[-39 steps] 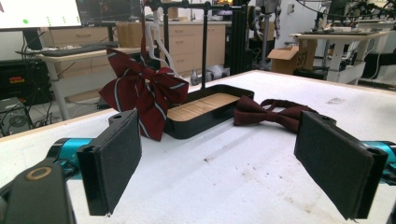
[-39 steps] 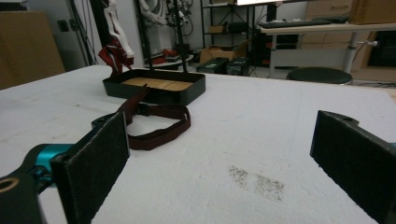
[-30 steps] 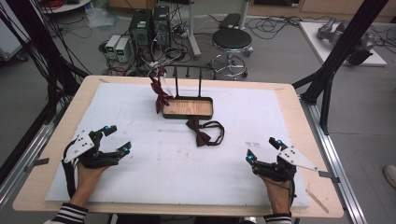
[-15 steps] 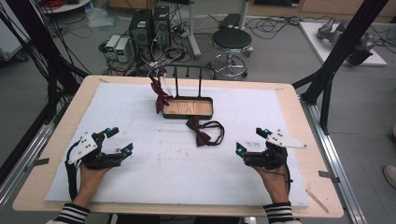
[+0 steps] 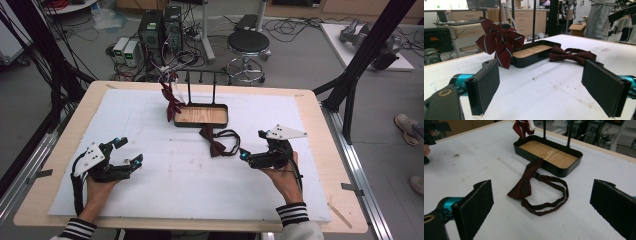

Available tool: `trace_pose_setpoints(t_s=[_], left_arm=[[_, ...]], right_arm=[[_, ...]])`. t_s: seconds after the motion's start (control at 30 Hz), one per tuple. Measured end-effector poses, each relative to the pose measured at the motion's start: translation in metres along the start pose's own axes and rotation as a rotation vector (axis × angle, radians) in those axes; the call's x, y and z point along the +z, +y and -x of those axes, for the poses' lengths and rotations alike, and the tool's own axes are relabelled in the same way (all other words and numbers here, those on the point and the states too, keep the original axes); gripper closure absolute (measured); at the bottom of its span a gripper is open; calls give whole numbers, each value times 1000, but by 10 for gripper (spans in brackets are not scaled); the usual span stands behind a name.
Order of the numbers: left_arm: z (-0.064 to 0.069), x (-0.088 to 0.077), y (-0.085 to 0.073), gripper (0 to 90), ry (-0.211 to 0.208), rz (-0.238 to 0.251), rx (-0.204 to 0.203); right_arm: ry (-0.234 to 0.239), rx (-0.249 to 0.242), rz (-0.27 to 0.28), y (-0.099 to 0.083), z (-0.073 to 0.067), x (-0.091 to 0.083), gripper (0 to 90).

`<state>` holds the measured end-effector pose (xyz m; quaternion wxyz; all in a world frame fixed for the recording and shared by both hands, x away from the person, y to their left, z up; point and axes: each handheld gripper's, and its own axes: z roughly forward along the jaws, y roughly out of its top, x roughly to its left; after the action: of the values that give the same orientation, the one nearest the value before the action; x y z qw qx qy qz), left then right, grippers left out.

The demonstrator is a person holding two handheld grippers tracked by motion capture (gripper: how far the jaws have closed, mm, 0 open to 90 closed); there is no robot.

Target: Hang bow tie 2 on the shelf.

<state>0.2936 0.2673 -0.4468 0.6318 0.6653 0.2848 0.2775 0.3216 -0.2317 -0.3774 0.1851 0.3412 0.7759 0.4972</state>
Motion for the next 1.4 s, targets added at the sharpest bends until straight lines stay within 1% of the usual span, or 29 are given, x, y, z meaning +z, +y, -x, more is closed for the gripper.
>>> trace_pose_setpoints(t_s=[0.07,0.13,0.2,0.27,0.3,0.37,0.47,0.5,0.57,0.7,0.9,0.97,1.03,1.07,1.1,1.2,1.23,1.27,1.37,1.4], left_arm=[[0,0,0,155,0,3,2],[0,0,-1,155,4,0,4],[-1,0,-2,155,7,1,-2],[-1,0,-2,155,10,0,1],[-1,0,-2,155,8,0,0],[-1,0,-3,155,8,-2,0],[-1,0,-3,155,8,-3,-2],[-1,0,-3,155,7,-1,-1],[-1,0,-3,155,8,0,-2],[-1,-1,-4,155,11,11,-4],[-1,-1,-5,155,10,8,-7],[-1,-1,-5,155,10,8,-6],[-1,-1,-5,155,9,8,-5],[-1,-1,-5,155,9,8,-5],[-1,-1,-5,155,7,8,-2],[-1,-1,-6,155,5,7,2],[-1,-1,-6,155,4,6,1],[-1,-1,-6,155,4,8,-1],[-1,-2,-6,155,5,10,-3],[-1,-2,-6,155,4,11,-4]], right_arm=[[12,-4,-20,3,0,5,46],[24,-24,-34,6,-1,9,55],[46,-18,-46,9,-1,14,55],[52,-11,-54,10,-1,17,56],[62,-5,-70,13,-1,22,56],[71,-6,-82,16,-2,26,56],[81,-23,-104,22,-3,34,56],[86,-24,-99,23,-3,36,56],[91,-18,-100,25,-3,39,56],[110,-15,-128,31,-4,53,56],[119,-22,-181,32,-7,70,70],[120,-14,-191,31,-6,74,70],[119,-6,-209,29,-6,79,70],[119,-6,-209,29,-6,79,70],[118,-9,-224,27,-5,83,70],[117,-10,-241,25,-6,87,72],[117,-8,-248,25,-5,88,107],[123,-5,-254,24,-5,89,162],[113,4,-270,23,-4,92,168],[116,6,-274,22,-4,94,169]])
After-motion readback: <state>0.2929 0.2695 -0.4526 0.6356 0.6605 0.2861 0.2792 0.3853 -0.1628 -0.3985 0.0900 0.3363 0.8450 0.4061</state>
